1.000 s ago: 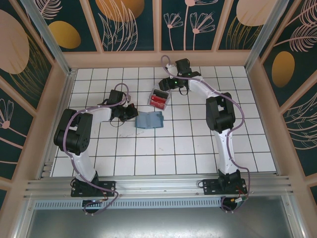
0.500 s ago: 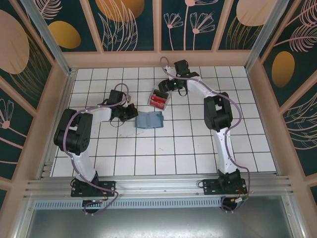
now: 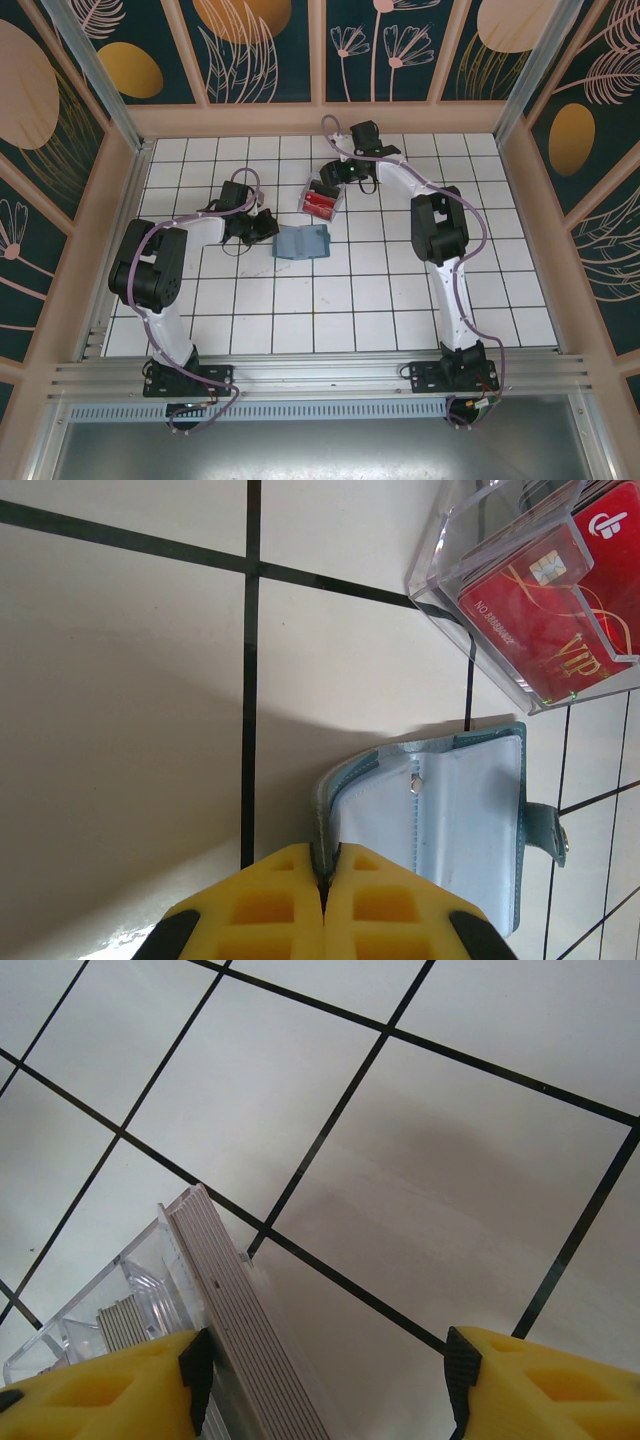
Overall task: Put the credit cards into the card holder
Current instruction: Pick up the credit card from the storage box.
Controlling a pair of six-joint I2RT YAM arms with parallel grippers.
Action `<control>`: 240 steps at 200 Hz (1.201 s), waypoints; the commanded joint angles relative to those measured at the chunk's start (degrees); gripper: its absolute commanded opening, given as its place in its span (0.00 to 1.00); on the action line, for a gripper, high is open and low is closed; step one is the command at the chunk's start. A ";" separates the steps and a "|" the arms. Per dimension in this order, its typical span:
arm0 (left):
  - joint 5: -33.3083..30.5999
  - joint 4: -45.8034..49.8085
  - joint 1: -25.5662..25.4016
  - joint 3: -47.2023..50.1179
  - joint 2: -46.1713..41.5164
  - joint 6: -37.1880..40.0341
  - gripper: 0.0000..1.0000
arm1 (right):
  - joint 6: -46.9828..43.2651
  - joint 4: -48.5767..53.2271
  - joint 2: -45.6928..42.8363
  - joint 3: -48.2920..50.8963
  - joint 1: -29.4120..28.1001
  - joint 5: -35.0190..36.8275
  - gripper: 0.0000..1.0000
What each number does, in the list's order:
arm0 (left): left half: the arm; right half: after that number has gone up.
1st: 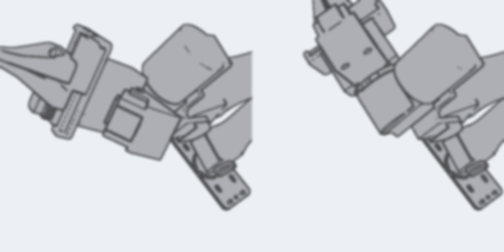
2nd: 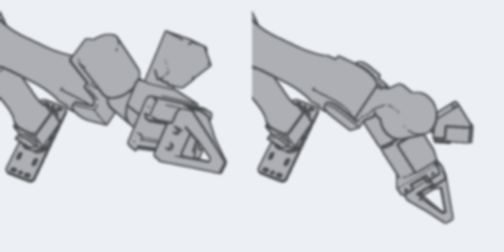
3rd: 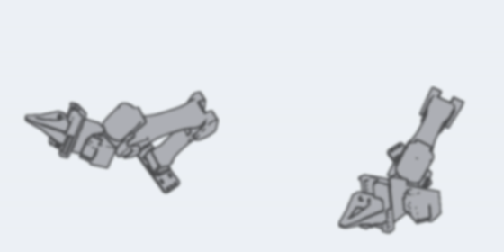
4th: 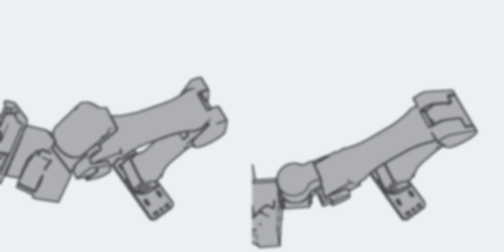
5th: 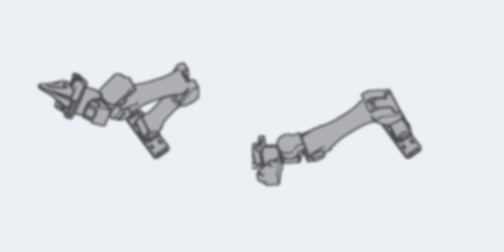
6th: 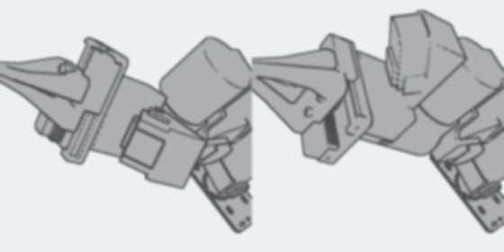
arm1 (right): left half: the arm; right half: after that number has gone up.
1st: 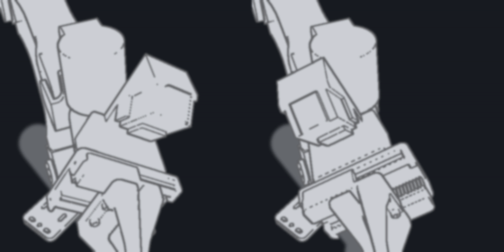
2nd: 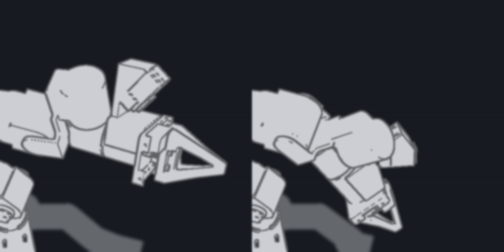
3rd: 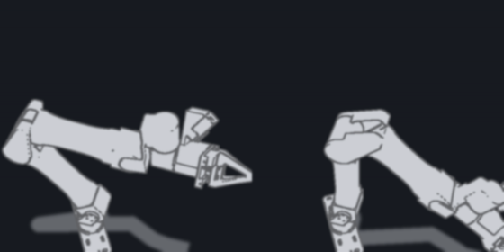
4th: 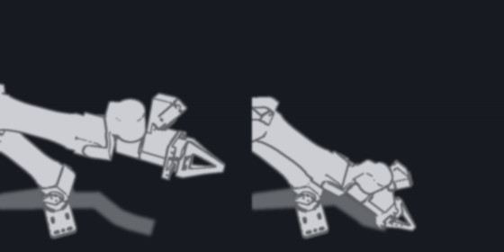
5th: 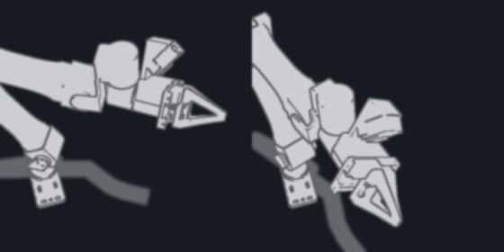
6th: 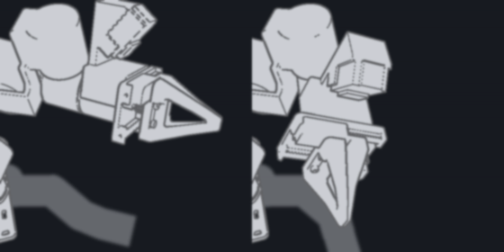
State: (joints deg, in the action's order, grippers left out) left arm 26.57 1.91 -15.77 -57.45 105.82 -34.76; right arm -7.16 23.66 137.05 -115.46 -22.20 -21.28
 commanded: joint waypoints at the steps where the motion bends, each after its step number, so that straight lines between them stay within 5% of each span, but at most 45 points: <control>1: 1.00 -1.03 -0.32 -0.97 1.13 -0.74 0.00 | 0.02 -1.66 -2.18 -1.72 -0.06 1.76 0.64; 240: 0.88 -1.30 -0.60 -0.69 1.22 -1.05 0.00 | 0.49 -3.10 -4.76 -1.02 0.13 1.41 0.55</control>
State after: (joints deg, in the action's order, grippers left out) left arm 26.59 1.48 -15.92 -57.45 106.15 -35.20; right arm -6.96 21.74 136.18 -115.44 -22.17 -20.51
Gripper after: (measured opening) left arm 0.065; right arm 0.554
